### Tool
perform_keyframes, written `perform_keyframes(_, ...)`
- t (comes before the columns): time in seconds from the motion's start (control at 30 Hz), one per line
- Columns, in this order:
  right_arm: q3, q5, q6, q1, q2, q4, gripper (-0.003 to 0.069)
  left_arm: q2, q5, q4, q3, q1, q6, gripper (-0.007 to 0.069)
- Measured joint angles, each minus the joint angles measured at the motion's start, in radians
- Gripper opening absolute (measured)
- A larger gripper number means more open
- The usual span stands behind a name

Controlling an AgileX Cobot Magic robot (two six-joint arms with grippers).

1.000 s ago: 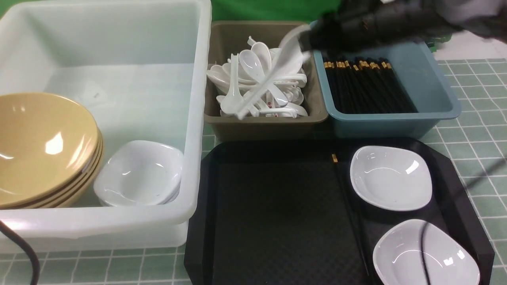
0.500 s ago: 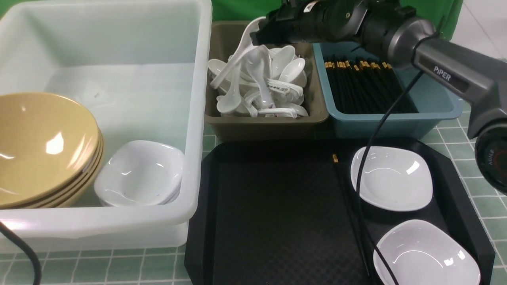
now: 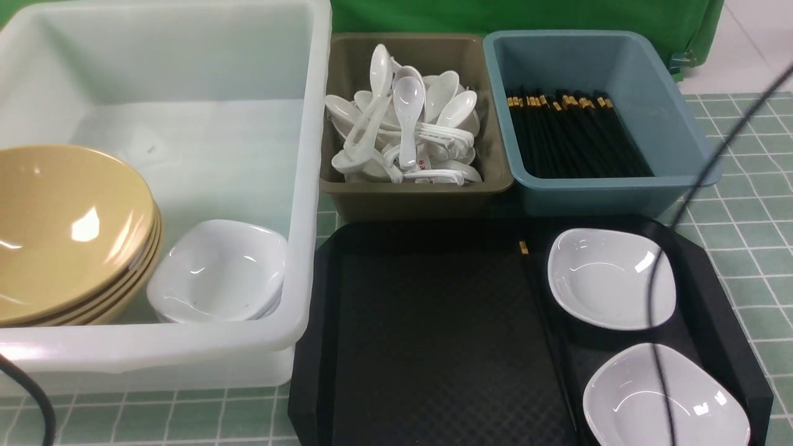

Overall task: On blue table put chopsticks spoon bowls plates into blue grey white boxes.
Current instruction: 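Reach for and grasp the small white dish on the black tray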

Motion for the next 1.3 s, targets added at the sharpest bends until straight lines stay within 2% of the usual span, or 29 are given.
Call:
perform_keyframes(0.13,0.099,0.189,0.149,-0.012,-0.171,-0.195,0.043,-0.038,-0.003,-0.001,0.0,0.0,-0.068,0.0003)
perform_keyframes(0.23,0.307,0.262,0.168,-0.013,-0.272,-0.253,0.043,-0.07,-0.011,-0.002,0.002,0.0,-0.097,0.0003)
perform_keyframes(0.3,0.519,0.285,0.146,-0.013,-0.334,-0.268,0.043,-0.085,-0.015,-0.002,0.012,0.0,-0.104,0.0003)
perform_keyframes(0.43,0.848,0.242,0.097,-0.013,-0.365,-0.279,0.043,-0.088,-0.022,-0.012,0.018,0.0,-0.111,0.0003)
perform_keyframes(0.5,0.938,0.202,0.091,-0.013,-0.361,-0.279,0.043,-0.088,-0.024,-0.021,0.018,0.0,-0.112,0.0003)
perform_keyframes(0.63,1.167,0.028,0.089,-0.013,-0.328,-0.28,0.043,-0.088,-0.031,-0.029,0.022,0.0,-0.112,0.0003)
perform_keyframes(0.77,1.216,-0.065,0.089,-0.013,-0.313,-0.282,0.043,-0.088,-0.036,-0.035,0.025,0.0,-0.112,0.0003)
perform_keyframes(1.0,1.221,-0.065,0.157,-0.013,-0.279,-0.282,0.0414,-0.088,-0.051,-0.044,0.025,0.0,-0.112,0.0003)
perform_keyframes(1.1,1.221,-0.035,0.173,-0.014,-0.277,-0.282,0.0356,-0.088,-0.059,-0.044,0.025,0.0,-0.112,0.0003)
perform_keyframes(1.13,1.221,-0.016,0.175,-0.014,-0.279,-0.282,0.0295,-0.088,-0.063,-0.044,0.025,0.0,-0.112,0.0003)
perform_keyframes(1.17,1.221,-0.013,0.175,-0.014,-0.279,-0.282,0.028,-0.088,-0.063,-0.044,0.025,0.0,-0.112,0.0003)
perform_keyframes(1.2,1.221,0.015,0.174,-0.014,-0.292,-0.279,0.0218,-0.088,-0.064,-0.044,0.025,0.0,-0.112,0.0003)
perform_keyframes(1.3,1.221,0.031,0.175,-0.014,-0.327,-0.272,0.0183,-0.088,-0.066,-0.045,0.025,0.0,-0.112,0.0003)
